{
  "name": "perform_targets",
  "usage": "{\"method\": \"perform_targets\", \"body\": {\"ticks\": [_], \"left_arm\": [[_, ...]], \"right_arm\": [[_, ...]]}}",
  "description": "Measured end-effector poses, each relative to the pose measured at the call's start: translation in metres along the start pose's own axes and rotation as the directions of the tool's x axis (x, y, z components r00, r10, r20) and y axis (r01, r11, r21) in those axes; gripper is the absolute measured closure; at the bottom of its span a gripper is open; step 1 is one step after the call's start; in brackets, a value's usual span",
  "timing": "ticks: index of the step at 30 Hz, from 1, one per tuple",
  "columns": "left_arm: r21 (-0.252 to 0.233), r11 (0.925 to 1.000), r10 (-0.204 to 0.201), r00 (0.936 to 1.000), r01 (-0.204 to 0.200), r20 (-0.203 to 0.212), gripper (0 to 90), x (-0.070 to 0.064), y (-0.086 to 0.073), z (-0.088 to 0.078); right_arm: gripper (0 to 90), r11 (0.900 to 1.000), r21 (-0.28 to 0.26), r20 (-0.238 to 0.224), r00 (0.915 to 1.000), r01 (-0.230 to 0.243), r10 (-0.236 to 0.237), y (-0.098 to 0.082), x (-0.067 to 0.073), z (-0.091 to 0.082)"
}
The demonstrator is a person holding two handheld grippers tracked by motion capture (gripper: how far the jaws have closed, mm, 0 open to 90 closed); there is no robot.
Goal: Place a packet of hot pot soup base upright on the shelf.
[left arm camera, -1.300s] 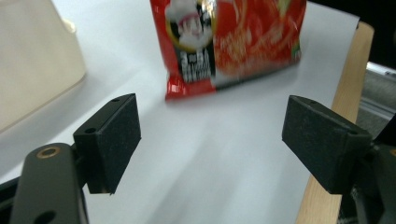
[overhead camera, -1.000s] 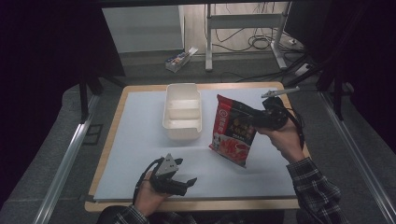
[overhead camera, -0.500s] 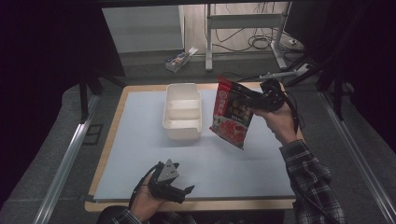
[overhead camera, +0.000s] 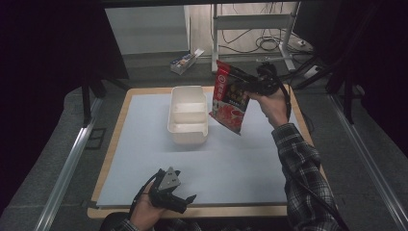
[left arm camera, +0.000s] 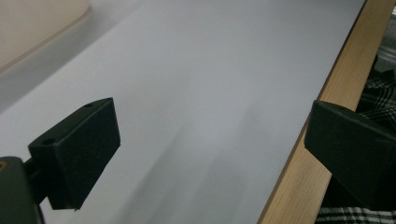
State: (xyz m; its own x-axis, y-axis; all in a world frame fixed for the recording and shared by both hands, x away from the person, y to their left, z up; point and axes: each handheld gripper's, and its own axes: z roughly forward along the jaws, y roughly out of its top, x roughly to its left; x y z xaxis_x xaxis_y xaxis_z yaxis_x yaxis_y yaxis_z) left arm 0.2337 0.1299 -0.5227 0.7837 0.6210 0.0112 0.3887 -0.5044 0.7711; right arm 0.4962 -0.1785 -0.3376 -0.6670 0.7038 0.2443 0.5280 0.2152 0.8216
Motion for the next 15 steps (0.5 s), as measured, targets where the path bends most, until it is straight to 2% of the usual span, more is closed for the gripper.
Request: {"method": "perform_targets", "body": {"ticks": [8,15], "left_arm": [[0.000,1.0000,-0.008,1.0000,0.008,-0.005,3.5,0.003,-0.002,-0.001],[-0.002,1.0000,-0.009,0.9999,0.009,-0.008,3.5,0.005,-0.003,0.000]], "right_arm": [[66.8,1.000,-0.025,0.028,0.9995,-0.015,0.016,0.018,-0.003,0.029],[66.8,0.998,-0.063,0.010,0.9998,-0.019,0.020,0.033,-0.002,0.055]]}}
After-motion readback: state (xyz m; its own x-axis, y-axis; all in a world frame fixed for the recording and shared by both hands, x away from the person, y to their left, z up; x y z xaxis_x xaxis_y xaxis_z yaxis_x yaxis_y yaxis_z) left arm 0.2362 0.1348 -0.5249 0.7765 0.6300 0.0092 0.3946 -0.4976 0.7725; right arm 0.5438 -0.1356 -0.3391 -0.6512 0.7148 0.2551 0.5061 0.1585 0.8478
